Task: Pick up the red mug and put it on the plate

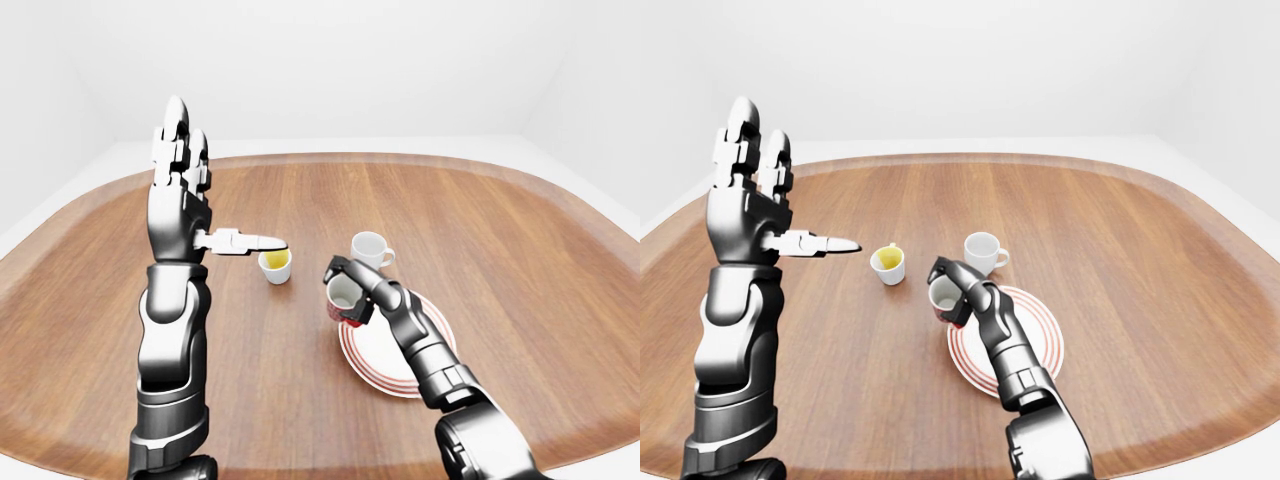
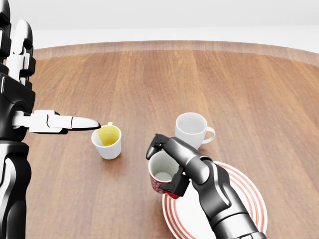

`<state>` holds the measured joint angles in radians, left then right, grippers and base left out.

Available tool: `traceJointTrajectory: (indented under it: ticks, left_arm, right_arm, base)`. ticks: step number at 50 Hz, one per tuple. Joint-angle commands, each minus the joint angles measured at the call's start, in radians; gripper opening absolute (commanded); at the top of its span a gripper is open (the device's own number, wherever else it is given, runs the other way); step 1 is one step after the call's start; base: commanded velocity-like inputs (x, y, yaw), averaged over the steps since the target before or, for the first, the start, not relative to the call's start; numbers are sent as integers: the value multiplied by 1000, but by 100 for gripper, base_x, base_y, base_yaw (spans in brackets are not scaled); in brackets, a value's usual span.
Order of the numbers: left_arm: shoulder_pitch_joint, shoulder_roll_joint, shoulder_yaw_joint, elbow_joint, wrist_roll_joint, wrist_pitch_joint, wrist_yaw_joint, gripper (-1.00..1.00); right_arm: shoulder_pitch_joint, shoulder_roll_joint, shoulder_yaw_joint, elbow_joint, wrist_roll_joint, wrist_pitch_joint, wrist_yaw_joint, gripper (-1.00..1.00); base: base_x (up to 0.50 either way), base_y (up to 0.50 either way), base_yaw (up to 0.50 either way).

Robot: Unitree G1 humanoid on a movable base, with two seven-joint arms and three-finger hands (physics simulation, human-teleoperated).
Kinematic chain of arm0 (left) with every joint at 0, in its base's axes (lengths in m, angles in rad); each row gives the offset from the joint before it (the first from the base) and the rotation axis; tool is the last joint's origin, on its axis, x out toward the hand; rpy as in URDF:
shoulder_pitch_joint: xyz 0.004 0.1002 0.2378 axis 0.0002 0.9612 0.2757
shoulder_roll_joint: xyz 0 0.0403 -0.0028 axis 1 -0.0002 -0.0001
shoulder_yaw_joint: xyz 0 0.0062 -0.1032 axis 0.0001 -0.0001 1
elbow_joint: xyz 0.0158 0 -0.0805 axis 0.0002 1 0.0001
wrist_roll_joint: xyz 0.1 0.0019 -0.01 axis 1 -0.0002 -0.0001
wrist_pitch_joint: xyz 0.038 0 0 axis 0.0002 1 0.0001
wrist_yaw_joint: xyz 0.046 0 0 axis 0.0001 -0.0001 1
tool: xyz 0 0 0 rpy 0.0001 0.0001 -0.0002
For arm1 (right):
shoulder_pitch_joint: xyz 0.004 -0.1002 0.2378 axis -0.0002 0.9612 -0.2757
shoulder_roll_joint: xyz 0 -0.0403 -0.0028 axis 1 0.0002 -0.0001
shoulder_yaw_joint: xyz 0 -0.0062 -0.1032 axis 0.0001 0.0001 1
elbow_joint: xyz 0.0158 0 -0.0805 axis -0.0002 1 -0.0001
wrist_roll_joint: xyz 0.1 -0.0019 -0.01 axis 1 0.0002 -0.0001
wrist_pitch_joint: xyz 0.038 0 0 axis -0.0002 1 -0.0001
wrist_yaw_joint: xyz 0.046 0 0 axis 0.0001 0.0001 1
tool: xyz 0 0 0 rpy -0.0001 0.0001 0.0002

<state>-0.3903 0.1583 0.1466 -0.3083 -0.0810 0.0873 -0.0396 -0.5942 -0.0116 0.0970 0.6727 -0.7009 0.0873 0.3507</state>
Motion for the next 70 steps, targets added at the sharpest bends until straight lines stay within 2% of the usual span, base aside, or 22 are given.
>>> traceJointTrajectory:
  ticks: [1, 30, 70]
  left_arm:
    - [-4, -2, -4, -12, 5, 0, 0, 100]
    - [-7, -8, -13, -23, 17, 0, -2, 100]
    - [-3, -15, -15, -33, 22, 0, -1, 100]
  right_arm:
    - [44, -32, -19, -43, -32, 0, 9, -100]
    - [156, -100, -59, -135, -15, 0, 25, -100]
    - [256, -156, -102, -205, -2, 0, 35, -100]
  base:
    - [0, 0, 0]
    - [0, 0, 0]
    - [0, 0, 0]
